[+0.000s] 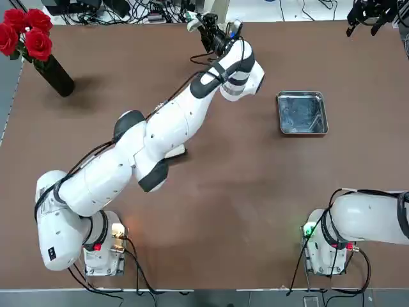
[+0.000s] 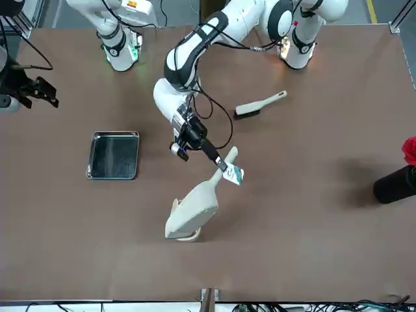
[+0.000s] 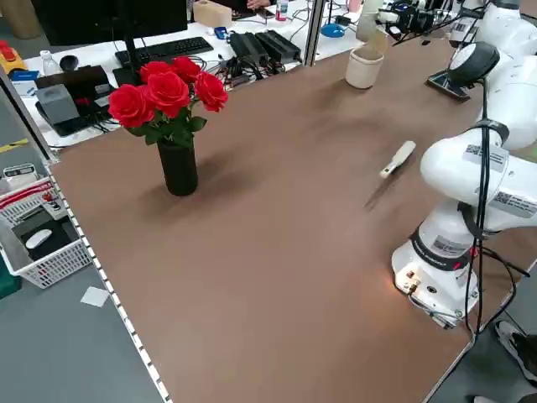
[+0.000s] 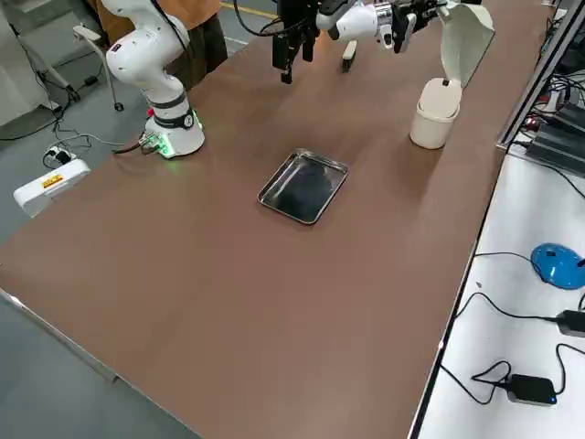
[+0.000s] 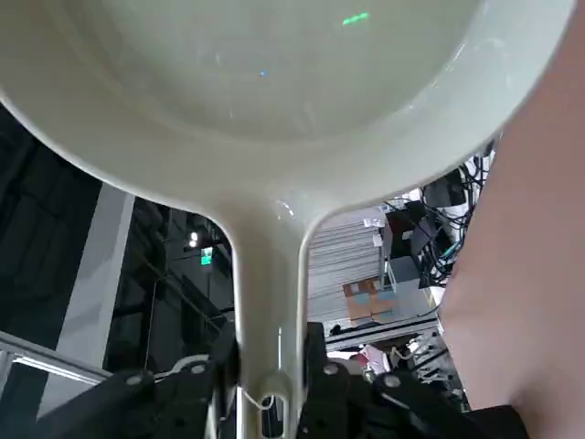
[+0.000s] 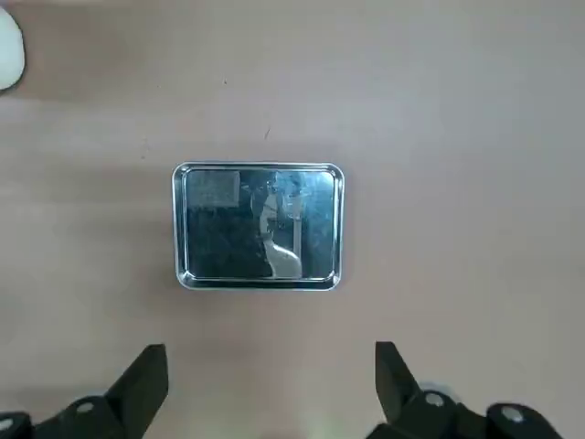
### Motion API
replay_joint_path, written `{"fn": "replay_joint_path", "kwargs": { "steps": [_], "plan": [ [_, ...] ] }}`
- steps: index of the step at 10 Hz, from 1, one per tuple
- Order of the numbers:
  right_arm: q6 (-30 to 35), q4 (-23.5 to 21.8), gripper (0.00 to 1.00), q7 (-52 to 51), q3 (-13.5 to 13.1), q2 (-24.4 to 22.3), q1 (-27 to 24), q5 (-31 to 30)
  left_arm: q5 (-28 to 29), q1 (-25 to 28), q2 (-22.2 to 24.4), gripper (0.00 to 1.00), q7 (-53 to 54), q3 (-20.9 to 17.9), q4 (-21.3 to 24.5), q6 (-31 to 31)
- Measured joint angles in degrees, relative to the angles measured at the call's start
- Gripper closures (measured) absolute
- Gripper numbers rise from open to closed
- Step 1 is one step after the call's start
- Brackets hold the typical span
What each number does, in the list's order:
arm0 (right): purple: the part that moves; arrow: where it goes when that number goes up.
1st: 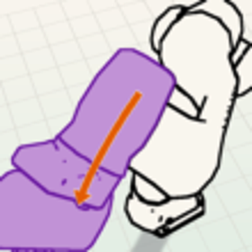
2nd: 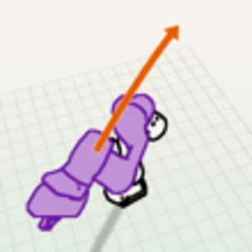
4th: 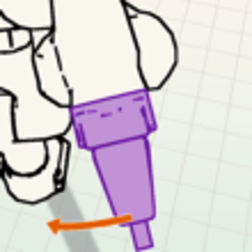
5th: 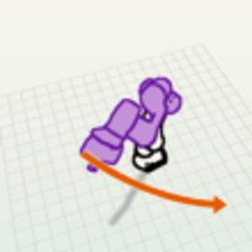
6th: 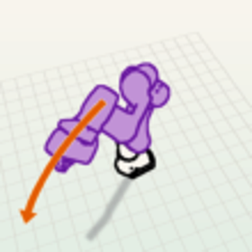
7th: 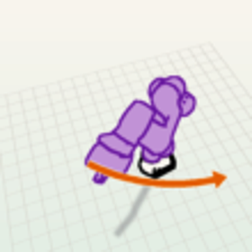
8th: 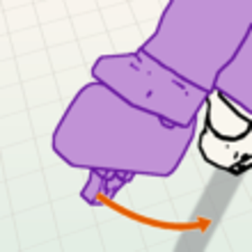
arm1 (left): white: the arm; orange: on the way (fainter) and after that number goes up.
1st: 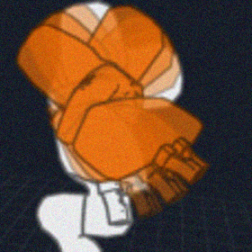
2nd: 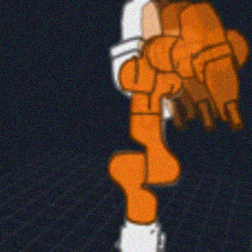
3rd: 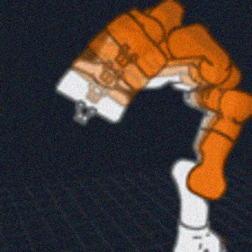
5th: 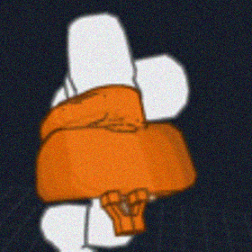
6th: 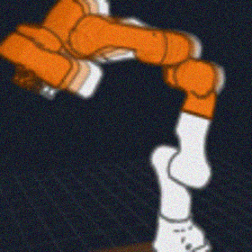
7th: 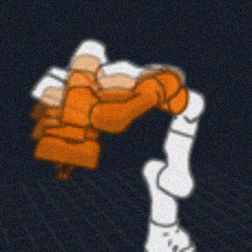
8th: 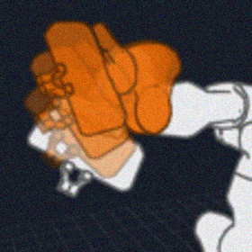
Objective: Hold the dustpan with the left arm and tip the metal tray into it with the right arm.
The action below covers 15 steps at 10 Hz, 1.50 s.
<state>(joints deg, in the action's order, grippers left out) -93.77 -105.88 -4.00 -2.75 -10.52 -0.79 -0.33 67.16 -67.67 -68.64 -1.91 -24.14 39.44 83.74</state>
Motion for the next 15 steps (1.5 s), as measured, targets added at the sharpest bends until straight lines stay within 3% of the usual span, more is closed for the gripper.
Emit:
{"fn": "replay_joint_path", "kwargs": {
  "steps": [4,6,11,15],
  "plan": [
    [-0.56,0.00,0.00,0.02,0.00,-0.22,0.00,0.00,0.69,-1.31,-0.58,0.67,0.18,0.57,-0.13,-3.23],
    [-0.57,-0.01,0.00,0.02,0.06,-0.22,0.00,0.00,-0.62,-2.23,0.44,0.67,0.43,4.30,-0.59,-8.25],
    [-0.70,-0.03,0.00,0.02,0.56,-0.27,0.50,0.00,-9.96,-2.36,6.17,0.67,3.00,6.04,-0.56,-12.13],
    [-0.99,-0.06,0.00,0.02,0.63,-0.29,0.53,0.00,-22.09,-0.84,11.58,0.67,10.99,6.06,-0.28,-12.53]
  ]
}}
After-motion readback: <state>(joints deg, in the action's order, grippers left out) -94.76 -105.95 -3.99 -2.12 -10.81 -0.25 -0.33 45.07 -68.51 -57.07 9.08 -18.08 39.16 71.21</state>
